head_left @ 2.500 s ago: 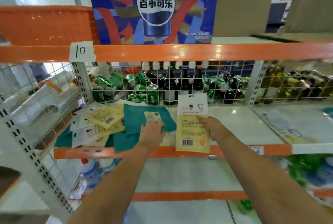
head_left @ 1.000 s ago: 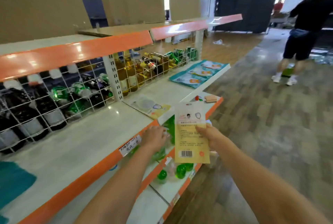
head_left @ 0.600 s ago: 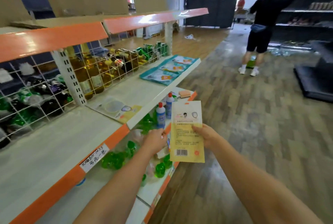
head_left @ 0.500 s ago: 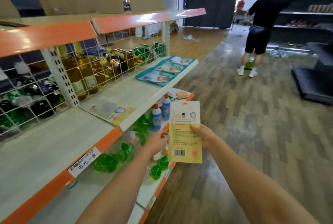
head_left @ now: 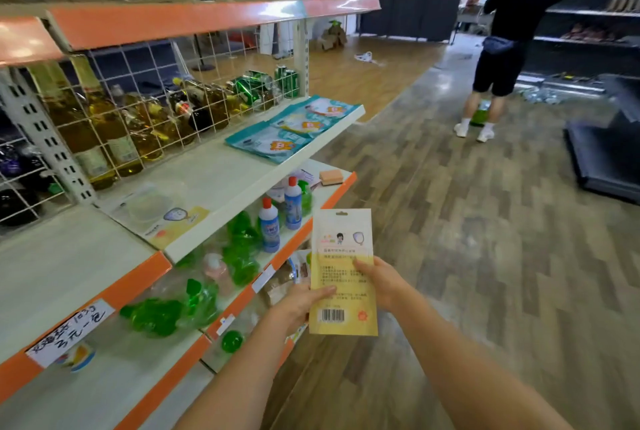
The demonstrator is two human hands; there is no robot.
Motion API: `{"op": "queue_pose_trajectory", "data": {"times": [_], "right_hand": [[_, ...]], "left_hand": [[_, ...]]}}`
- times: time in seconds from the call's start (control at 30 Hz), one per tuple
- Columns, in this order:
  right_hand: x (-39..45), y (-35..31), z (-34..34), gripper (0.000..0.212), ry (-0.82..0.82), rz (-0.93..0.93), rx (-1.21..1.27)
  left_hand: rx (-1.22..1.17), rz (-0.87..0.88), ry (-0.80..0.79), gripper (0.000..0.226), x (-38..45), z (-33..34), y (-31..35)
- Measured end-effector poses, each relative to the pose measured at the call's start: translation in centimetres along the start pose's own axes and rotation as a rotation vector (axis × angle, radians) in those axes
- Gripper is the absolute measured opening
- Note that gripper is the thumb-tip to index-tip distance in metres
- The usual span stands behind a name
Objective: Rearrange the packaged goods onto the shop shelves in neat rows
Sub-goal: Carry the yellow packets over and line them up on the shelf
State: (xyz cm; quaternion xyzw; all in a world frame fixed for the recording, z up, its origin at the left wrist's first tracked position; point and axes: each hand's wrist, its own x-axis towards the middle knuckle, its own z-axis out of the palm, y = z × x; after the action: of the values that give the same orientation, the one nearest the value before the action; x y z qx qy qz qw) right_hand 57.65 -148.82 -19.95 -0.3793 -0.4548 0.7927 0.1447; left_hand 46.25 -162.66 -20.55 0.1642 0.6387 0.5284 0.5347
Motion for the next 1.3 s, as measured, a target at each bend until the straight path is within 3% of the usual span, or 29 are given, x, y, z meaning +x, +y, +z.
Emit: {"op": "queue_pose_trajectory", "data": {"times": [0.13,0.33,0.47,0.57,0.67,0.8,0.9,1.1,1.3], "right_hand": [[0.5,1.0,-1.2,0.030,-0.006,0.032,-0.035],[0.8,1.7,-0.7,0.031,0.019,0.046,0.001],[0.9,1.8,0.5,0.036,0.204,0.038,-0.068],[1.9,1.6,1.5,0.048,0.338,-0.027,-0.128],[2.3,1.4,3.9,0.050,0.254,0.000,-0.140],[3.2,1.9,6.7,0.059,0.124,0.109,0.000],[3.8,2.3,7.3,0.044,0.190,0.091,0.042],[4.3,3.2,5.5,0.024,0.332,0.161,-0.012],[3.0,2.2,3.8,0.032,0.189,0.138,0.105]], "left_hand": [[0.000,-0.007,0.000,0.021,0.7,0.5,-1.2],[-0.027,-0.059,0.057,0.024,1.2,0.0,-1.5],[0.053,-0.011,0.174,0.025,1.3,-0.1,-0.9],[0.342,0.085,0.345,0.023,1.3,-0.3,0.2],[0.737,0.161,0.461,0.020,0.7,-0.4,1.1],[1.092,0.224,0.464,0.029,0.2,0.1,1.1],[1.237,0.302,0.379,0.032,0.1,0.2,0.3],[1.144,0.443,0.220,0.036,-0.8,-0.6,-0.3],[0.848,0.265,0.354,0.035,0.4,-3.1,2.5]]}}
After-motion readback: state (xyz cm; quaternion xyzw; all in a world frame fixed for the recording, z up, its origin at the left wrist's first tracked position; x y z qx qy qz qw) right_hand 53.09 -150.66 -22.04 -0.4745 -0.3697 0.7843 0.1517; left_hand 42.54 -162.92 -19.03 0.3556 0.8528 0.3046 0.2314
